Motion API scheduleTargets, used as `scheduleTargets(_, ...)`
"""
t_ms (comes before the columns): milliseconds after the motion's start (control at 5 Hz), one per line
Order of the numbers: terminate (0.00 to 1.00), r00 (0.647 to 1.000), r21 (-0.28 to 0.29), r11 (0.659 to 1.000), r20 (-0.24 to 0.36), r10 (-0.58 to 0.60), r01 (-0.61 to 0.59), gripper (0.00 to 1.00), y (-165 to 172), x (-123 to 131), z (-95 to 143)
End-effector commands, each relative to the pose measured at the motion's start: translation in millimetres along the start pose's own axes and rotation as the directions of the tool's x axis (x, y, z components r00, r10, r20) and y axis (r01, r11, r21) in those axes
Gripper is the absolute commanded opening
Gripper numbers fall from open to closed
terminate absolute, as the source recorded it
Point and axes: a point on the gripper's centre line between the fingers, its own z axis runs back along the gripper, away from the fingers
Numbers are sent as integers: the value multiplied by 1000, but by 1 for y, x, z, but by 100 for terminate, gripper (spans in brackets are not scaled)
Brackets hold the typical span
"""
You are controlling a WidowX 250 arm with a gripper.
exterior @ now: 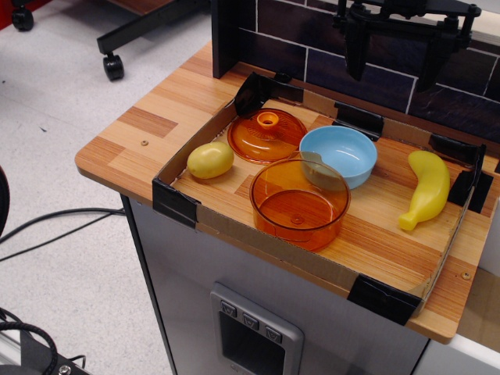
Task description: Put lid on pot
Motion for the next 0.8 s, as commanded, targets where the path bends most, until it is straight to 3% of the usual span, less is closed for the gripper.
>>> scheduleTargets(0,0,1000,0,1000,0,0,0,100,0,0,0)
scheduleTargets(200,0,997,-59,996,-50,-66,63,100,20,14,-8)
scheduleTargets(600,0,991,-109,987,74,-112,120,100,63,34,-11)
